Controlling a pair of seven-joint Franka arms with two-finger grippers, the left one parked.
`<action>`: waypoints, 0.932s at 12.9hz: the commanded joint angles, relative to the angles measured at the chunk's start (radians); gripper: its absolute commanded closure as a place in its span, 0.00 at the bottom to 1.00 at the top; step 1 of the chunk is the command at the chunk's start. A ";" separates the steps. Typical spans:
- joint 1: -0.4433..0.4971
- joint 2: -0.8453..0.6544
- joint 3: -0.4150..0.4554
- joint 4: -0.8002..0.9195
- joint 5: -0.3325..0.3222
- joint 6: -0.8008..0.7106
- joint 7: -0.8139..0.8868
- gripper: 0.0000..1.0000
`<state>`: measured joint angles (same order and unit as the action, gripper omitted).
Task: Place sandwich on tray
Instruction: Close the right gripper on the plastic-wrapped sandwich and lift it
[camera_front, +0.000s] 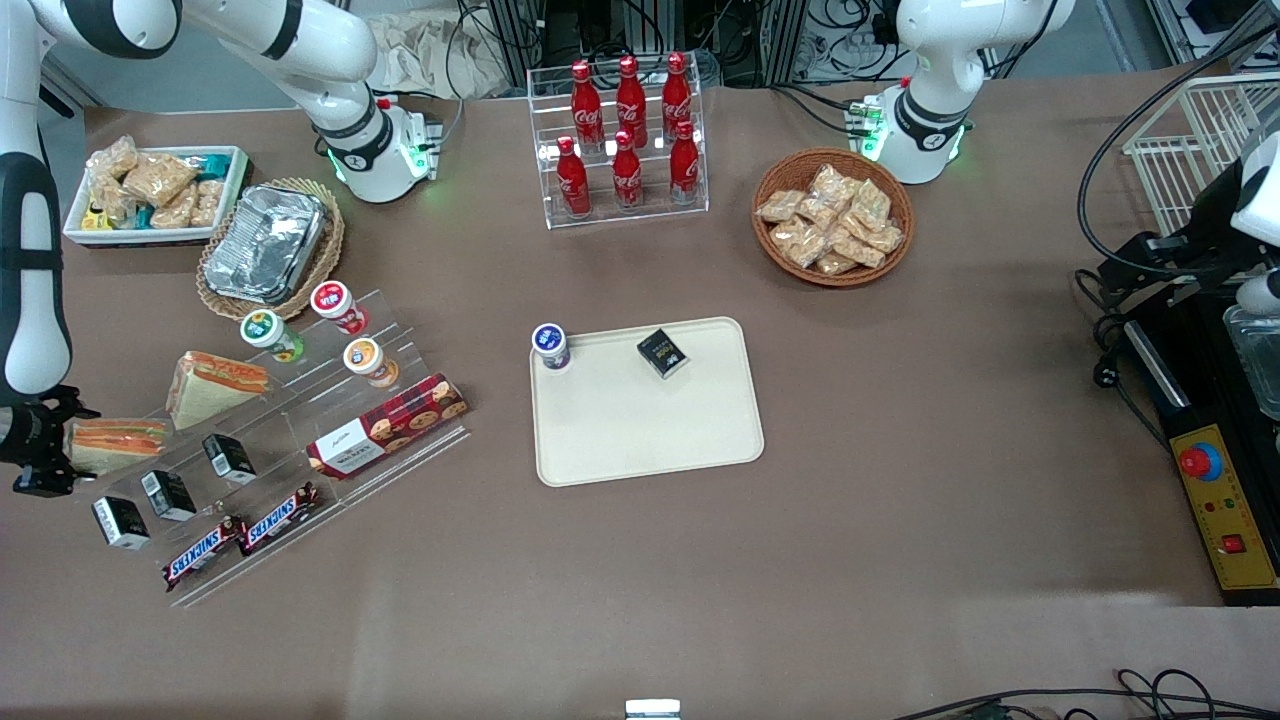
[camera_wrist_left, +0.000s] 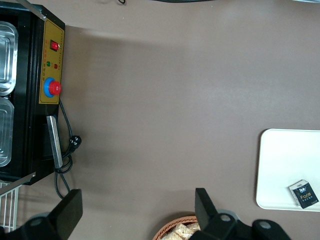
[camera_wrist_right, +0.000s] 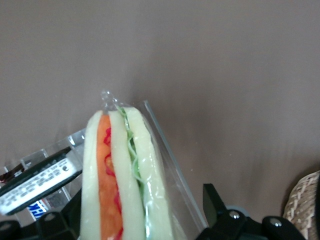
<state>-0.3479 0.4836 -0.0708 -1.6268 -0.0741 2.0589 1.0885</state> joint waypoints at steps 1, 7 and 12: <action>-0.003 -0.005 0.013 -0.019 0.031 0.033 0.016 0.54; 0.000 -0.106 0.029 0.001 0.083 0.040 -0.127 1.00; 0.136 -0.186 0.037 0.131 0.165 -0.236 -0.500 1.00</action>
<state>-0.2848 0.3073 -0.0320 -1.5442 0.0668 1.9107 0.7131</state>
